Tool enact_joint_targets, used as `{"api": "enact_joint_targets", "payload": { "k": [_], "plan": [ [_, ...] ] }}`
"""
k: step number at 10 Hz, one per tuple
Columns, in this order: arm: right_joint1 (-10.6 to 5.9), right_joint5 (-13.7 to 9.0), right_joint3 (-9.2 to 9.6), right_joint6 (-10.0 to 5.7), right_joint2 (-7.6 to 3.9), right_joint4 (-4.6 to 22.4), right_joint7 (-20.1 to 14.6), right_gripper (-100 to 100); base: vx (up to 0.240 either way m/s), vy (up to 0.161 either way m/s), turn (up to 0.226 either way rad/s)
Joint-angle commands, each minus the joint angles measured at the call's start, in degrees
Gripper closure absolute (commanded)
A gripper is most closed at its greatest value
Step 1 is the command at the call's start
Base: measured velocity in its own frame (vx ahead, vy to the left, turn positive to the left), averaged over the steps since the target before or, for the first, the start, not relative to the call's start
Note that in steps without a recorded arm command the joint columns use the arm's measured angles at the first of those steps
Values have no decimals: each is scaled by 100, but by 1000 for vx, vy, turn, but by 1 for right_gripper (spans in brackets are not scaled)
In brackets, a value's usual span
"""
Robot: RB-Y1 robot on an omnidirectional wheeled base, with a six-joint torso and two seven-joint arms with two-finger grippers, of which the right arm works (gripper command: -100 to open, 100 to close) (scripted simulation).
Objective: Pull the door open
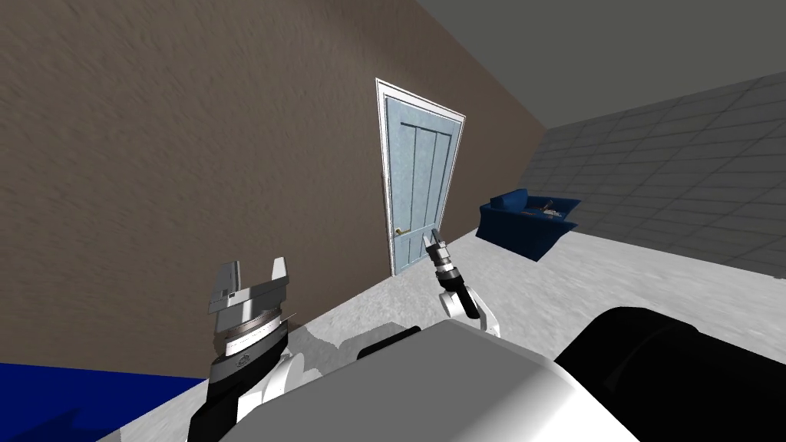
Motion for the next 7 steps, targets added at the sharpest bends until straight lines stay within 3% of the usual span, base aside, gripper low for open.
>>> {"api": "enact_joint_targets", "payload": {
  "k": [1, 7],
  "plan": [
    [-42, -17, -12, -55, -30, 173, -19, -100, 49, -27, 43],
    [-215, -99, -31, -292, -193, 1004, -109, -100, 45, -14, 68]
  ]
}}
